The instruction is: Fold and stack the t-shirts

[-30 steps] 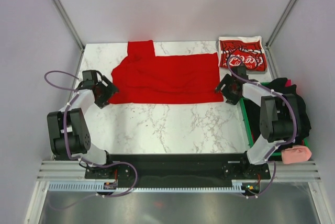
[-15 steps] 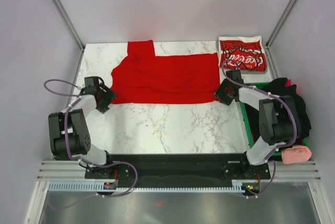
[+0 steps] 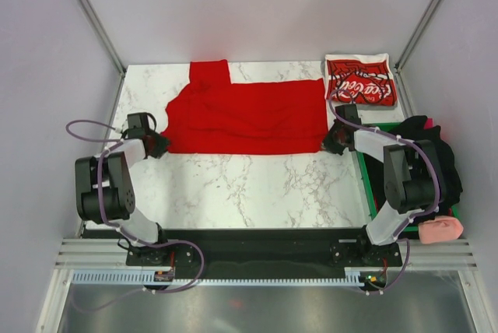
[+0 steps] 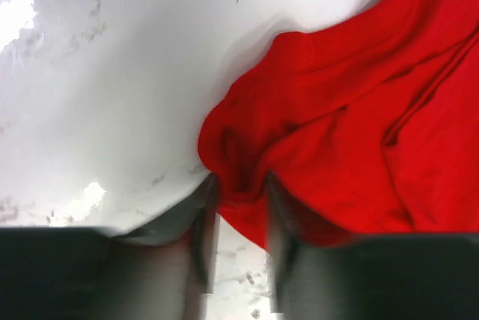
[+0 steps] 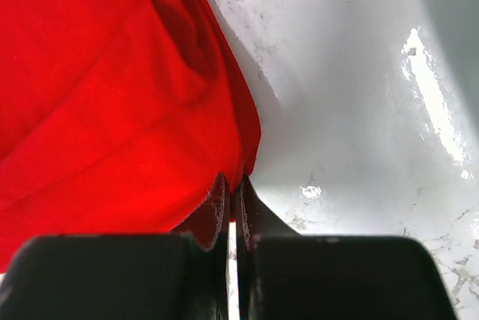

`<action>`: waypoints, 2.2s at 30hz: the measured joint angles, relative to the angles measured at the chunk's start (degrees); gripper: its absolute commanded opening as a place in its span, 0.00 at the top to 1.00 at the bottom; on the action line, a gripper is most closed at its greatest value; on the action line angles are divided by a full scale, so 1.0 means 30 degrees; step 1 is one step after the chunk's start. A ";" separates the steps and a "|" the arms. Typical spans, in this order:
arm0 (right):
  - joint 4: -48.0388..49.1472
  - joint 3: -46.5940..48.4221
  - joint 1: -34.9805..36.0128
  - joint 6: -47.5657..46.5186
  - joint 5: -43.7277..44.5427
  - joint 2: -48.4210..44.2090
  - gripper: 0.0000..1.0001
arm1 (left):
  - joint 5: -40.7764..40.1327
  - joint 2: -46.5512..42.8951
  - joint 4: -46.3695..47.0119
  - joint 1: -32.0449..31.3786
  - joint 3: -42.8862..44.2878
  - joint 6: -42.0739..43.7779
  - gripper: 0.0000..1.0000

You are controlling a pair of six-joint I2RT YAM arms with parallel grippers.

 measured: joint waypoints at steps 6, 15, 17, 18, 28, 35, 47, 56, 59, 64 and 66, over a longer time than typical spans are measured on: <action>0.0066 0.0036 0.0000 -0.0073 -0.0117 0.0066 1.00 | -0.0182 0.0998 0.0729 -0.0408 0.0459 -0.0459 0.98; -0.5355 0.7985 -0.0175 -0.1020 -0.0772 0.3096 1.00 | -0.0772 0.1800 -0.6288 -0.1464 1.2451 0.0823 0.98; -0.5967 1.0010 -0.0379 -0.1129 -0.0816 0.2550 1.00 | -0.0758 0.1588 -0.7045 -0.1297 1.5511 0.1188 0.98; -0.6025 1.0615 -0.0525 -0.1151 -0.0816 0.2033 1.00 | -0.0780 0.1224 -0.7176 -0.1166 1.6356 0.1348 0.98; -0.5581 0.2186 -0.0984 -0.1282 -0.1122 -0.4007 1.00 | -0.0925 -0.6069 -0.8684 -0.0277 0.5333 0.1588 0.98; -0.6244 -0.3366 -0.0984 -0.1311 -0.1093 -0.5778 1.00 | -0.0954 -0.9755 -0.9952 0.0517 -0.1676 0.1071 0.96; -0.6105 -0.7533 -0.0984 0.1392 -0.1552 -1.1242 1.00 | -0.2004 -1.5883 -1.2247 0.1093 -0.2907 -0.1537 0.89; -0.8553 -0.8109 -0.0998 0.3504 -0.0590 -1.5824 0.02 | -0.3388 -1.8374 -1.4899 0.1297 -0.2601 -0.2382 0.00; -0.9544 -0.7927 -0.0998 0.3468 -0.0066 -1.7296 0.02 | -0.3381 -1.9139 -1.5438 0.1297 -0.1741 -0.2368 0.00; -0.9938 -0.4721 -0.0969 0.2353 0.0160 -1.5788 0.02 | -0.2244 -1.7959 -1.3952 0.1297 0.0940 -0.1887 0.00; -0.9770 -0.2076 -0.0736 0.1282 0.0466 -1.3529 0.05 | -0.1552 -1.6138 -1.2240 0.1260 0.1814 -0.1362 0.01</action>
